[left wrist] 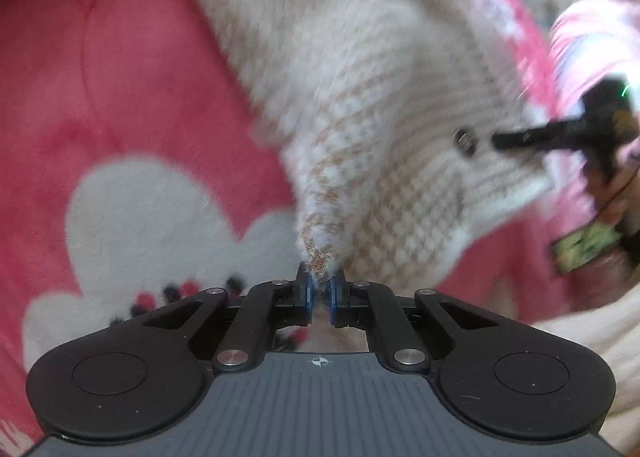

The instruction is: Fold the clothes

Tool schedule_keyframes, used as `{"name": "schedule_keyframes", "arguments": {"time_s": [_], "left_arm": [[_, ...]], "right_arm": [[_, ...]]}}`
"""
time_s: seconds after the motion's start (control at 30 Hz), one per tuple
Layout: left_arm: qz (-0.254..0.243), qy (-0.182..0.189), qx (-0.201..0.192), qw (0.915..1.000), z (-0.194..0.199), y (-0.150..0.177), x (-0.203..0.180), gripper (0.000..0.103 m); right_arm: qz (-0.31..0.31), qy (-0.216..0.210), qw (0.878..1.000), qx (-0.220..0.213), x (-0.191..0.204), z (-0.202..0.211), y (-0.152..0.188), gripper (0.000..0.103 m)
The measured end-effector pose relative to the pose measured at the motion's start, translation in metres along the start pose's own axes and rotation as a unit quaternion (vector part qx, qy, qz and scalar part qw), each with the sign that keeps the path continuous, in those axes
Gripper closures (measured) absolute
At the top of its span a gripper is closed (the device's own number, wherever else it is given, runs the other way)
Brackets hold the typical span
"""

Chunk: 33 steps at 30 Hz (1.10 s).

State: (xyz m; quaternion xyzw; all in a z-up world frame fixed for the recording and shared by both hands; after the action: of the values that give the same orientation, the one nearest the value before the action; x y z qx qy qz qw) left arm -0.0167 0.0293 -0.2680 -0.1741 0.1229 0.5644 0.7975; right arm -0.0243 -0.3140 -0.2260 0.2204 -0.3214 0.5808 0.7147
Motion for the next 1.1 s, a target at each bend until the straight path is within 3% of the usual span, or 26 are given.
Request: {"name": "schedule_keyframes", "arguments": {"time_s": [0.2, 0.27, 0.33, 0.4, 0.43, 0.53, 0.6, 0.67, 0.77, 0.9, 1.0, 1.07, 1.1], "left_arm": [[0.003, 0.01, 0.015, 0.9998, -0.004, 0.0, 0.004, 0.093], [0.009, 0.007, 0.02, 0.9997, -0.004, 0.0, 0.006, 0.085], [0.006, 0.002, 0.017, 0.9998, -0.003, -0.002, 0.006, 0.081], [0.009, 0.002, 0.015, 0.9998, -0.008, -0.003, 0.006, 0.078], [0.013, 0.003, 0.014, 0.9998, -0.01, -0.004, 0.006, 0.077], [0.022, 0.006, 0.011, 0.9997, -0.018, -0.005, 0.004, 0.074], [0.024, 0.008, 0.01, 0.9996, -0.02, -0.006, 0.004, 0.073], [0.03, 0.013, 0.011, 0.9994, -0.021, -0.006, 0.005, 0.073], [0.038, 0.015, 0.011, 0.9991, -0.02, -0.006, 0.006, 0.073], [0.042, 0.015, 0.008, 0.999, -0.021, -0.005, 0.006, 0.072], [0.047, 0.019, 0.007, 0.9987, -0.023, -0.006, 0.007, 0.071], [0.051, 0.022, 0.01, 0.9984, -0.024, -0.007, 0.007, 0.071], [0.05, 0.023, 0.011, 0.9984, -0.024, -0.007, 0.007, 0.071]], "right_arm": [[0.019, 0.015, 1.0, 0.001, -0.001, 0.005, 0.004, 0.091], [0.01, 0.012, 1.0, -0.008, -0.003, 0.017, 0.001, 0.08], [0.013, 0.015, 0.998, -0.06, -0.006, 0.047, -0.008, 0.051], [0.016, 0.019, 0.994, -0.111, -0.009, 0.078, -0.017, 0.049], [0.015, 0.029, 0.99, -0.135, -0.012, 0.093, -0.022, 0.043], [0.012, 0.114, 0.975, -0.188, -0.04, 0.12, -0.038, 0.023], [0.017, 0.17, 0.963, -0.208, -0.062, 0.128, -0.049, 0.021], [-0.002, 0.173, 0.963, -0.207, -0.088, 0.122, -0.059, 0.021], [-0.039, 0.117, 0.974, -0.188, -0.109, 0.099, -0.07, 0.016], [0.006, 0.041, 0.985, -0.169, -0.071, 0.078, -0.068, 0.014], [0.07, 0.089, 0.984, -0.141, -0.053, 0.056, -0.059, 0.016], [0.101, 0.126, 0.978, -0.134, -0.048, 0.047, -0.054, 0.024], [0.115, 0.143, 0.974, -0.134, -0.044, 0.045, -0.052, 0.035]]}}
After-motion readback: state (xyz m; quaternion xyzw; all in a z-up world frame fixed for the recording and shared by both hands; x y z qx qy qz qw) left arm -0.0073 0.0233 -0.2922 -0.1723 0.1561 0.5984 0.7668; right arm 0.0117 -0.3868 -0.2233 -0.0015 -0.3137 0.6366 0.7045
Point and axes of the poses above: each gripper's, at about its wrist camera, not at the fingertips, and z roughly against the way its jaws point, x to its left, y to its underside, the point moved 8 cm from there along -z, roughly the way its jaws point, and after that the axes turned 5 degrees about -y, right-handed, at the moved point
